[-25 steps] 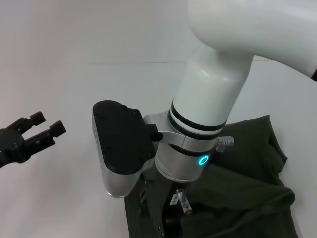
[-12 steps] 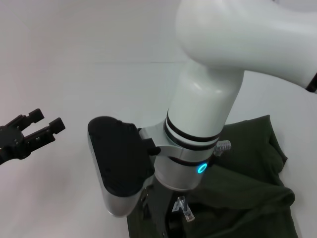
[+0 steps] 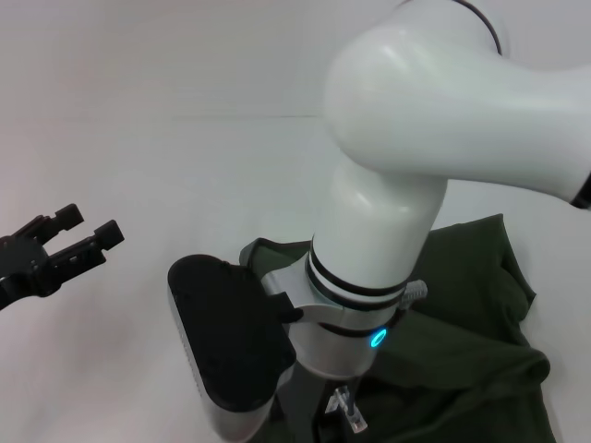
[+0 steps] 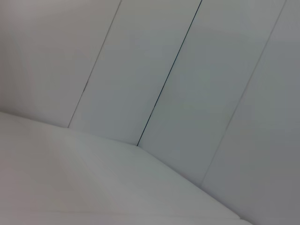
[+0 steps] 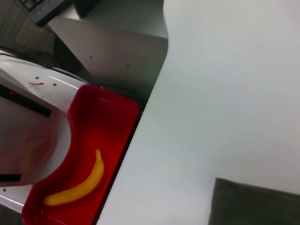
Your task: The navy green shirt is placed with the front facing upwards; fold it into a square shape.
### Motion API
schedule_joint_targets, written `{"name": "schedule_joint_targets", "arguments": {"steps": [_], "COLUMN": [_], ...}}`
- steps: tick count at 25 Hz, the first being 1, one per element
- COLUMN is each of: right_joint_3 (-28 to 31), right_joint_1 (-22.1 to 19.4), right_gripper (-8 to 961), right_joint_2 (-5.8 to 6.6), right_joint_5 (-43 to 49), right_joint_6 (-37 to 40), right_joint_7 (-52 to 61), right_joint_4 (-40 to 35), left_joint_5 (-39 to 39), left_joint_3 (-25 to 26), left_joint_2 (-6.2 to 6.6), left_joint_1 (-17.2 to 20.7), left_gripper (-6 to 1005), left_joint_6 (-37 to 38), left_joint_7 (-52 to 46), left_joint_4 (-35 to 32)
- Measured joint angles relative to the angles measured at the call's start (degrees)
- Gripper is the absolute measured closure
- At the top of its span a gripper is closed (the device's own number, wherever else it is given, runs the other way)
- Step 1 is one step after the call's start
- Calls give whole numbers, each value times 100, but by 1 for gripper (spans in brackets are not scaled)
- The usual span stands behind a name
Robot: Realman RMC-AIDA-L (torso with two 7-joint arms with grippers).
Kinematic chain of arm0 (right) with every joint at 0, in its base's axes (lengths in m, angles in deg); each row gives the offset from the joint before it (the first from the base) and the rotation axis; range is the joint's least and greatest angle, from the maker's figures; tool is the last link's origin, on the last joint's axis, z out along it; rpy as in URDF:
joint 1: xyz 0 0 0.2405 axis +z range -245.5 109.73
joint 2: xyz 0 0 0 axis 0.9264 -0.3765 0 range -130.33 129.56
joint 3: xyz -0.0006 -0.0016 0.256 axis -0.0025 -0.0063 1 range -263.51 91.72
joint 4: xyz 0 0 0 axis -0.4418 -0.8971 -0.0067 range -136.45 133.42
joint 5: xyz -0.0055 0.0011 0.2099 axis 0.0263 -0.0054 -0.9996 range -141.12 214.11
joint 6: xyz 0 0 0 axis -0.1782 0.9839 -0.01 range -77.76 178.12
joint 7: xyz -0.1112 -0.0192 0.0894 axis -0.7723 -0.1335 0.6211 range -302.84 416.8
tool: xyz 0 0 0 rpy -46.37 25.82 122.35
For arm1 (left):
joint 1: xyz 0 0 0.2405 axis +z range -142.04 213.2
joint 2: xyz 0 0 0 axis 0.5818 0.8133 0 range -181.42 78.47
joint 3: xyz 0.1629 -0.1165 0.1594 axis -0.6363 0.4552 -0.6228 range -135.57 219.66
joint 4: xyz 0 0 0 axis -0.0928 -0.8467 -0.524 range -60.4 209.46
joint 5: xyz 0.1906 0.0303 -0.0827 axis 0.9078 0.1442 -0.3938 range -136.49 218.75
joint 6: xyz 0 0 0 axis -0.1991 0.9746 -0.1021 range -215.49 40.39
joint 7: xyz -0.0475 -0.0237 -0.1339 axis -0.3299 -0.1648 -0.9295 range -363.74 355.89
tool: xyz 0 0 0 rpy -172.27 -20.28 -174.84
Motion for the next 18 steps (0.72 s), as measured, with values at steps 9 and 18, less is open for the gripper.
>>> {"name": "schedule_joint_targets", "arguments": {"steps": [9,18], "right_joint_3": [-321,-385], "right_joint_1": [-243,-380], "right_gripper": [68,71], "right_joint_2": [0,1], "right_joint_5": [50,217], "right_joint_6": [-396,-595], "right_joint_7": [71,23], "right_joint_4": [-109,-126], "left_joint_5": [0,0], "left_joint_3": [0,0], "left_joint_2": [-18,-16], "left_joint_1": [2,0], "left_gripper": [51,52], "left_joint_6": [-8,-19], "left_joint_7": [10,60], "left_joint_4": [15,72]}}
